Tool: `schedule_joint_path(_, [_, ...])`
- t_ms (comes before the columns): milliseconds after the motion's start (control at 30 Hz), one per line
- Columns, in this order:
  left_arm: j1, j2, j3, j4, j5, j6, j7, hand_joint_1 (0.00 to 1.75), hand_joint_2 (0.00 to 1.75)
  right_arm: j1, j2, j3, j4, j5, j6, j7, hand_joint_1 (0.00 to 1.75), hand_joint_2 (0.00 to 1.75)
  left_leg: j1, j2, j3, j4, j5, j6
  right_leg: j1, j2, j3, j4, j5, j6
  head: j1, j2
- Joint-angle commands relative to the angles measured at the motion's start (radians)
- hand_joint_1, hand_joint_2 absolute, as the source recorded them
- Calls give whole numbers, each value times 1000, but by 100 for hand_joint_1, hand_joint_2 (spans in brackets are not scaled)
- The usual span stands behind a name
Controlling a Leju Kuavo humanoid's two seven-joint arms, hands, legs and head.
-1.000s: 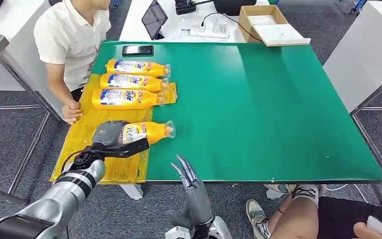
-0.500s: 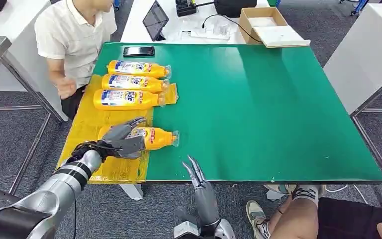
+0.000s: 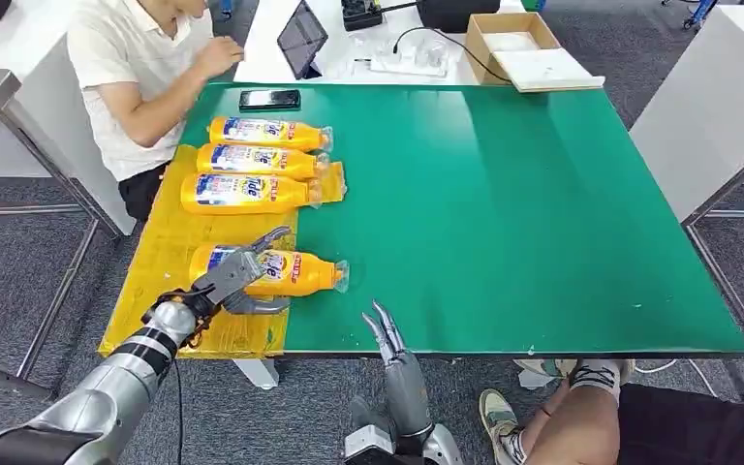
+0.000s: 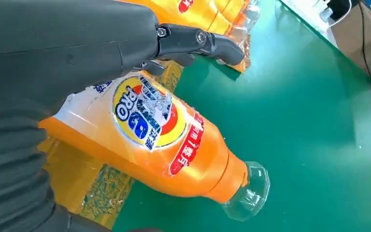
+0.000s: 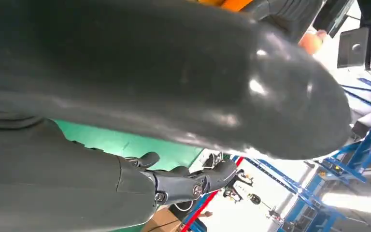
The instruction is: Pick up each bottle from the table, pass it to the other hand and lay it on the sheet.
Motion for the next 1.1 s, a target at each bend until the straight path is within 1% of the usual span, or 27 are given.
schedule_joint_path(33, [115,-90,137,-271,265,121,-16,0,175,-13,-10,21,46,19,-63,-31,0,0,1,1,3,0,-1,-1,1,-1,3,-1,-1,-2,0,0])
schedule_joint_path(133, [223,-116,153,-523,538,75,-21,0,175,-7,-11,31,43,34,-63,-31,0,0,1,0,2,0,-2,-1,1,-1,3,-1,-2,-2,0,0])
schedule_joint_path(167, [248,-125,157,-587,584,93,-42,0,175,-6,-12,34,42,33,-63,-31,0,0,0,1,1,0,-1,-1,1,0,1,-1,-1,-1,0,0])
schedule_joint_path(200, [285,-134,159,-677,697,65,-9,0,175,-3,-12,33,32,20,-63,-31,0,0,1,3,4,0,-3,-2,1,1,3,-1,-2,-2,0,0])
schedule_joint_path(233, [309,-140,156,-730,749,64,4,0,175,2,-16,39,-8,-43,-63,-31,0,0,1,3,2,0,-2,-1,1,1,2,-1,-1,-2,0,0])
schedule_joint_path(267, [344,-136,131,-791,799,74,22,0,175,51,22,-81,-131,-78,-63,-31,0,0,1,4,3,0,-4,-2,1,2,3,-1,-2,-2,0,0])
schedule_joint_path(300, [401,-138,118,-859,808,133,54,0,175,66,76,-173,-141,-224,-47,-31,0,175,1,3,1,1,-3,-2,1,2,0,0,-2,-2,0,0])
schedule_joint_path(333, [474,-118,73,-912,748,206,99,0,175,74,113,-276,-183,-165,-63,-31,0,175,1,4,3,1,-5,-3,1,2,2,1,-4,-3,0,0])
schedule_joint_path(367, [516,-120,44,-933,704,235,49,0,175,84,126,-317,-248,-143,-63,-31,0,175,0,4,0,0,-3,-2,0,3,-1,1,-1,-2,0,0])
schedule_joint_path(400, [569,-130,9,-951,694,235,47,0,175,93,151,-371,-319,-134,-63,-31,0,175,-1,7,2,0,-4,-2,0,6,-1,1,-2,-2,0,0])
schedule_joint_path(433, [600,-141,-13,-961,679,247,31,0,175,96,144,-366,-356,-127,-63,-31,0,0,0,7,4,0,-5,-3,0,5,1,1,-3,-3,0,0])
schedule_joint_path(467, [623,-147,-40,-968,675,251,25,0,175,103,138,-358,-387,-105,-63,-31,0,0,-1,5,0,0,-4,-2,0,4,-1,0,-2,-1,0,0])
schedule_joint_path(533, [646,-154,-82,-978,662,271,-1,0,175,119,131,-340,-436,-79,-63,-31,0,0,1,7,8,1,-9,-5,1,3,5,1,-6,-4,0,0])
schedule_joint_path(567, [649,-153,-106,-983,669,275,-3,0,175,128,130,-340,-451,-34,-63,-31,0,0,1,7,8,1,-9,-5,2,3,5,1,-7,-4,0,0])
schedule_joint_path(600, [654,-145,-128,-986,663,278,6,0,175,139,158,-389,-450,3,-63,-31,0,175,1,1,4,1,-7,-4,2,-2,4,1,-6,-3,0,0])
schedule_joint_path(633, [664,-131,-152,-987,598,303,28,0,175,146,183,-440,-481,42,-63,-31,0,175,1,1,4,2,-7,-4,2,-2,3,1,-6,-3,0,0])
schedule_joint_path(667, [676,-114,-180,-973,495,346,84,0,175,152,195,-475,-493,53,-63,-31,0,175,1,0,3,1,-6,-4,2,-3,3,0,-6,-3,0,0])
schedule_joint_path(767, [676,-114,-180,-973,495,346,84,0,175,152,195,-475,-493,53,-63,-31,0,175,0,0,1,0,-4,-3,1,-1,0,-1,-3,-2,0,0])
schedule_joint_path(800, [691,-111,-190,-940,373,431,78,0,175,151,182,-479,-484,-30,-63,-31,0,175,0,0,3,0,-5,-4,1,-2,1,0,-4,-3,-1,0])
schedule_joint_path(833, [700,-121,-202,-917,314,462,104,0,175,147,185,-495,-487,-120,-63,-31,0,175,0,1,4,-1,-5,-4,1,-1,3,-1,-4,-4,0,0])
schedule_joint_path(867, [708,-122,-210,-901,340,433,133,0,175,144,191,-518,-496,-118,-63,-31,0,175,1,2,4,-1,-5,-4,2,0,4,-2,-4,-4,0,0])
schedule_joint_path(900, [714,-122,-214,-893,349,430,135,0,175,144,197,-533,-492,-137,-63,-31,0,175,-1,1,1,-1,-3,-2,0,0,0,-2,-2,-2,0,0])
schedule_joint_path(967, [714,-122,-214,-893,349,430,135,0,175,144,197,-533,-492,-137,-63,-31,0,175,0,2,4,-2,-4,-3,1,0,3,-2,-3,-3,0,0])
schedule_joint_path(1000, [729,-123,-212,-887,338,462,126,0,175,141,191,-535,-452,-202,-53,-31,0,175,1,1,5,-2,-5,-4,1,-1,4,-2,-4,-3,-1,0])
schedule_joint_path(1033, [741,-118,-216,-899,320,487,118,0,175,141,196,-550,-451,-218,-63,-31,0,0,0,1,2,-1,-4,-3,1,-1,0,-2,-2,-2,0,0])
schedule_joint_path(1067, [756,-119,-213,-917,331,492,119,0,175,140,223,-600,-456,-159,-63,-31,0,0,1,2,3,-1,-4,-3,1,0,2,-3,-3,-2,0,0])
schedule_joint_path(1100, [771,-115,-212,-940,342,494,119,0,175,132,235,-644,-413,-84,-63,-31,0,0,1,3,6,-2,-5,-4,2,0,4,-3,-4,-3,-1,0])
